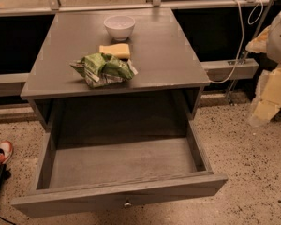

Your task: Place green jalapeno chip bag into top drawer

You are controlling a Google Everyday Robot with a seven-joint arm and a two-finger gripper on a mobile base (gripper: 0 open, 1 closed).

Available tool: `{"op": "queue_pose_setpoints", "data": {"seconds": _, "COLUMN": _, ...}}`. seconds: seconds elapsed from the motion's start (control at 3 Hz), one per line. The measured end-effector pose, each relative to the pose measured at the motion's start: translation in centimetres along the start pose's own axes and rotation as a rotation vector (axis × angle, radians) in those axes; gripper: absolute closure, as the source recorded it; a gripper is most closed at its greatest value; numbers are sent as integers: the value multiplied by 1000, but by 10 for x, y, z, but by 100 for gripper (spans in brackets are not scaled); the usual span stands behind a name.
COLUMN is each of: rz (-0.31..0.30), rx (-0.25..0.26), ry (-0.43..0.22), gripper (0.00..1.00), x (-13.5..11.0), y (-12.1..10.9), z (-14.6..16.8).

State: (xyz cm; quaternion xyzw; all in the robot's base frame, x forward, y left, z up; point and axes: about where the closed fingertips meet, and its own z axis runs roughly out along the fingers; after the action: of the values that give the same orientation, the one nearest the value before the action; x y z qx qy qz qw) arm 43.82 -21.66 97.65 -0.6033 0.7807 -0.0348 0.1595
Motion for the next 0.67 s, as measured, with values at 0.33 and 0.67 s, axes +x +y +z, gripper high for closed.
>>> {"op": "queue_pose_setpoints", "data": {"seconds": 0.33, "rz": 0, "rx": 0, "ry": 0, "gripper": 0, "x": 0, "y": 0, "z": 0}}
{"op": "queue_pose_setpoints", "data": {"seconds": 0.67, "rz": -74, "rx": 54, "ry": -62, "gripper": 0, "x": -35, "y": -15, "z": 6}}
